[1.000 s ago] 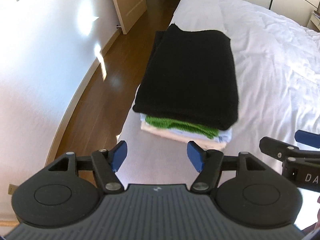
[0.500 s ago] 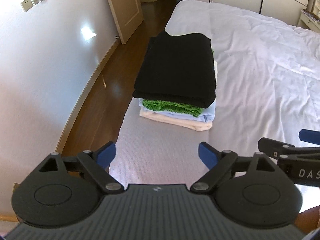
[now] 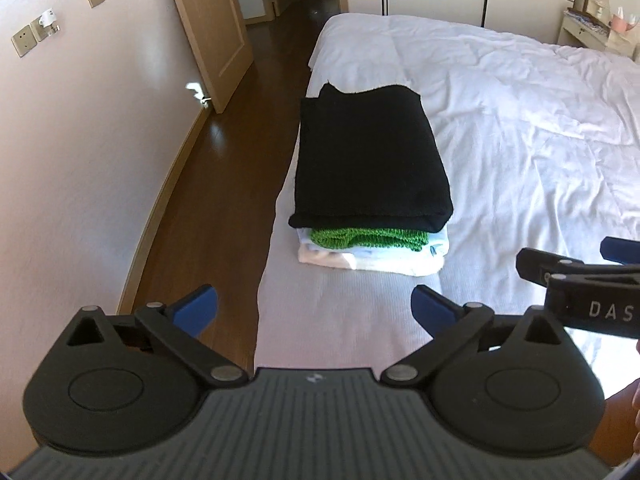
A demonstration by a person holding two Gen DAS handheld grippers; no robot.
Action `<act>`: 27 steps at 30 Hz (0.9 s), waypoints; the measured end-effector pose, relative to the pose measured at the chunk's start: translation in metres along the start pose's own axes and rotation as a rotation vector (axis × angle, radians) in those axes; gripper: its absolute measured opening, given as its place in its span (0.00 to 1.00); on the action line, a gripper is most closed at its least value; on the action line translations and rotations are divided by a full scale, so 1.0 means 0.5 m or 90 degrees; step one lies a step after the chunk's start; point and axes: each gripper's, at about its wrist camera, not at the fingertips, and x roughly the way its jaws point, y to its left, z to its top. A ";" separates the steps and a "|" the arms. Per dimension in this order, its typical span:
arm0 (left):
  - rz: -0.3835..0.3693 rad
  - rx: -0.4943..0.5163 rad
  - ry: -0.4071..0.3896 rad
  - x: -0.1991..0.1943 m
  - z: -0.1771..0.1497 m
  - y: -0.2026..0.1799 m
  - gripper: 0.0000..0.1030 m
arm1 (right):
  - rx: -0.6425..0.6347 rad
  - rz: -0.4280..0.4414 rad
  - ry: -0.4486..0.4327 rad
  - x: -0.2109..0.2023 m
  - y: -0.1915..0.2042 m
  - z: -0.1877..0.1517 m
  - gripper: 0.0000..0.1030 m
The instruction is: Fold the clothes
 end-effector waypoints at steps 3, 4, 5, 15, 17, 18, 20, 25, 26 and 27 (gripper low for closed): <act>-0.001 0.014 -0.013 -0.001 0.002 0.010 0.99 | 0.004 -0.028 -0.018 -0.007 0.012 -0.008 1.00; 0.001 0.021 -0.017 -0.001 0.002 0.012 0.99 | 0.006 -0.038 -0.024 -0.009 0.016 -0.010 1.00; 0.002 0.027 -0.022 -0.002 0.003 0.013 0.99 | 0.011 -0.047 -0.029 -0.011 0.016 -0.013 1.00; -0.041 0.008 -0.008 0.023 0.002 0.046 0.99 | 0.085 -0.047 -0.030 -0.025 0.024 -0.036 1.00; -0.039 0.004 -0.007 0.027 0.001 0.050 0.99 | 0.081 -0.046 -0.004 -0.010 0.030 -0.035 1.00; -0.037 0.002 -0.007 0.028 0.000 0.050 0.99 | 0.079 -0.045 0.008 -0.002 0.033 -0.034 1.00; -0.030 0.007 -0.007 0.032 -0.001 0.048 0.99 | 0.077 -0.041 0.032 0.012 0.035 -0.033 1.00; -0.022 0.001 0.007 0.045 -0.001 0.041 0.99 | 0.066 -0.029 0.076 0.046 0.041 -0.034 1.00; -0.022 -0.002 0.010 0.048 0.000 0.039 0.99 | 0.061 -0.027 0.080 0.051 0.041 -0.035 1.00; -0.019 -0.002 0.011 0.049 0.001 0.037 0.99 | 0.055 -0.025 0.085 0.055 0.040 -0.034 1.00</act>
